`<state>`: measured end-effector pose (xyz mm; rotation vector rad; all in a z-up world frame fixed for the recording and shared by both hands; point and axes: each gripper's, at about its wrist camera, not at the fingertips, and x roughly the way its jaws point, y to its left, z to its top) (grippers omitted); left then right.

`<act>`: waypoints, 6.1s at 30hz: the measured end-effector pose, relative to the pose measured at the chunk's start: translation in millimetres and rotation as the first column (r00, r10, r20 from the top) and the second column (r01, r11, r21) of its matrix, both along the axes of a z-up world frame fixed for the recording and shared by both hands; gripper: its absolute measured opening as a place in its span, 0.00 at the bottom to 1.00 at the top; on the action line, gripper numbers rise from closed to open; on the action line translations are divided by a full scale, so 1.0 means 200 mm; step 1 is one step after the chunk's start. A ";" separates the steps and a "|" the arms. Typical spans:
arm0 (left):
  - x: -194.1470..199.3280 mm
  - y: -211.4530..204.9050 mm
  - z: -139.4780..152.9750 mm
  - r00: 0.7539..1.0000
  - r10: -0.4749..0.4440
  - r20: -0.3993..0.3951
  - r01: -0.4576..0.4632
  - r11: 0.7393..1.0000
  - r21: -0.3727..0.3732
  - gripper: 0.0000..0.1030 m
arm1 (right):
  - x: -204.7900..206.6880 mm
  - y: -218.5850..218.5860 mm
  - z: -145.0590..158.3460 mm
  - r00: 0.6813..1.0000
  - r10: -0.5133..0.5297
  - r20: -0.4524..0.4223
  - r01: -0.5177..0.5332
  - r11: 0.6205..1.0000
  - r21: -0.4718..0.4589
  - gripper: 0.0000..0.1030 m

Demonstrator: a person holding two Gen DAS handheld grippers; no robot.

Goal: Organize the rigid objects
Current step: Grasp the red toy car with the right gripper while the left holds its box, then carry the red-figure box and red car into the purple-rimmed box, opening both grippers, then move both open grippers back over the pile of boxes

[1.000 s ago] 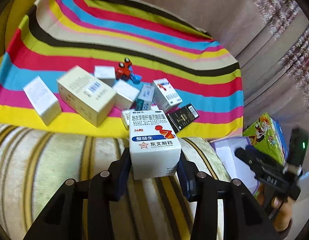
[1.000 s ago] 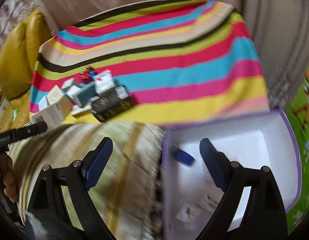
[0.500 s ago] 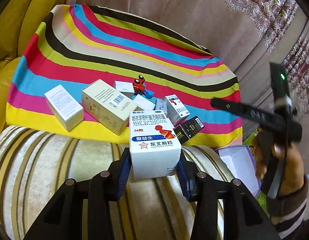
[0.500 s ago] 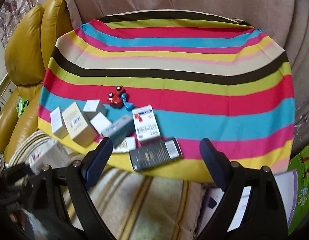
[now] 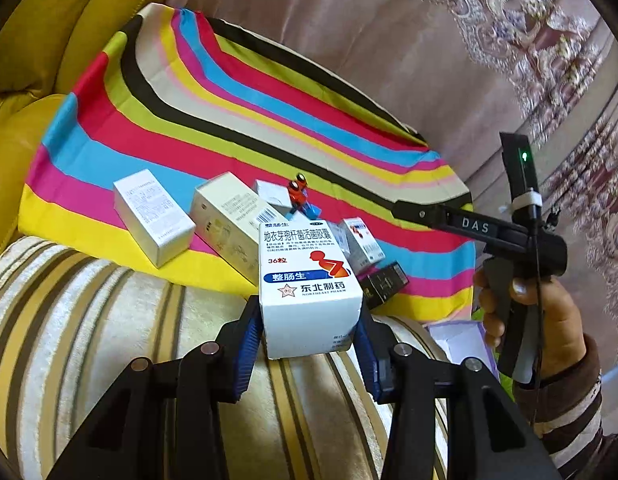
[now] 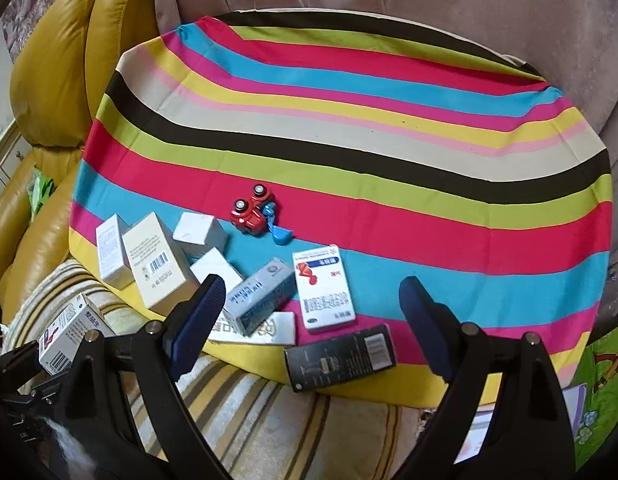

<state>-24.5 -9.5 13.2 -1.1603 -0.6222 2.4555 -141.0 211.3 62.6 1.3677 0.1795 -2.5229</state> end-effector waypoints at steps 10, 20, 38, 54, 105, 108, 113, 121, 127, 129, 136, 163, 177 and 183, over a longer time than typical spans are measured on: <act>-0.05 -0.07 -0.03 0.999 0.046 0.012 -0.046 0.999 0.026 0.43 | -0.17 -0.20 -0.12 0.990 0.124 0.071 -0.127 0.991 0.038 0.88; -0.08 -0.07 -0.09 0.998 0.049 0.047 -0.051 0.997 0.053 0.43 | -0.37 -0.37 -0.27 0.960 0.242 0.142 -0.260 0.958 0.122 0.88; -0.08 -0.10 -0.11 0.996 0.052 0.070 -0.058 0.996 0.073 0.43 | -0.60 -0.39 -0.41 0.945 -0.077 0.319 0.130 0.980 -0.148 0.80; -0.08 -0.09 -0.11 0.996 0.053 0.078 -0.059 0.996 0.071 0.43 | -0.59 -0.34 -0.49 0.946 -0.097 0.310 0.161 0.969 -0.187 0.36; 0.03 0.82 0.08 0.922 -0.382 0.063 0.386 0.918 -0.094 0.43 | 0.78 1.01 -0.16 0.888 -0.449 0.105 0.460 0.850 -0.256 0.36; 0.04 0.91 0.08 0.904 -0.422 0.070 0.427 0.900 -0.089 0.43 | 0.84 1.07 -0.16 0.871 -0.483 0.090 0.490 0.839 -0.235 0.36; 0.05 1.05 0.05 0.877 -0.472 0.095 0.479 0.873 -0.089 0.43 | 0.92 1.17 -0.16 0.846 -0.529 0.068 0.530 0.822 -0.206 0.36; 0.08 1.26 0.03 0.827 -0.549 0.119 0.559 0.824 -0.088 0.43 | 0.99 1.28 -0.19 0.809 -0.587 0.026 0.586 0.803 -0.105 0.36; 0.11 1.38 0.01 0.794 -0.592 0.137 0.605 0.791 -0.090 0.43 | 1.03 1.28 -0.18 0.800 -0.599 -0.011 0.599 0.800 -0.041 0.36; 0.12 1.42 0.01 0.783 -0.606 0.139 0.619 0.780 -0.092 0.43 | 1.04 1.28 -0.17 0.797 -0.603 -0.020 0.602 0.797 -0.035 0.36; 0.13 1.49 -0.01 0.763 -0.627 0.157 0.643 0.762 -0.085 0.44 | 1.07 1.32 -0.15 0.784 -0.620 -0.029 0.619 0.785 -0.033 0.36; 0.09 1.30 0.02 0.837 -0.507 0.209 0.545 0.809 -0.221 0.66 | 1.06 1.22 -0.11 0.805 -0.589 -0.070 0.590 0.807 -0.009 0.77; 0.07 0.85 0.05 0.942 -0.310 0.129 0.335 0.892 -0.303 0.66 | 1.03 0.95 -0.03 0.863 -0.490 -0.121 0.490 0.871 -0.034 0.87; 0.06 0.64 0.03 0.947 -0.285 0.149 0.313 0.924 -0.221 0.66 | 0.99 0.77 0.04 0.884 -0.433 -0.175 0.444 0.896 0.024 0.93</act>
